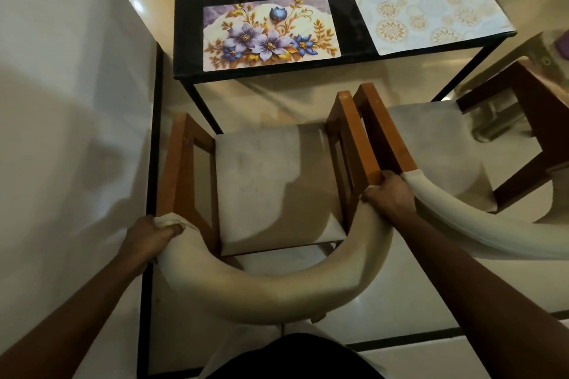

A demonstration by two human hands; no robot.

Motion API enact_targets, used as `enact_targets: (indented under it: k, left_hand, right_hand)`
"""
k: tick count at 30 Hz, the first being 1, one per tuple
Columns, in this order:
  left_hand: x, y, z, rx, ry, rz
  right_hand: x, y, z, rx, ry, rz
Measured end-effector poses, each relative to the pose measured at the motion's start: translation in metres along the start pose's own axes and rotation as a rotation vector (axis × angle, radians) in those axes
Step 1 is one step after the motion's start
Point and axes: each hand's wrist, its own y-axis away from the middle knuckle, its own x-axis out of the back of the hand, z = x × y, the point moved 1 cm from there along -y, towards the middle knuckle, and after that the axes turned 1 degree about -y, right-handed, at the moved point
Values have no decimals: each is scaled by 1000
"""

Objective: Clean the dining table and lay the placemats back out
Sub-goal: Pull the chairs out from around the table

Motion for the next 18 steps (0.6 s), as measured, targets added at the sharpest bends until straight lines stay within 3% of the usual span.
enact_targets:
  k: [18]
  left_hand:
    - [-11,-1,6,-47,7,1]
  right_hand:
    - [4,-4,1,6,49,81]
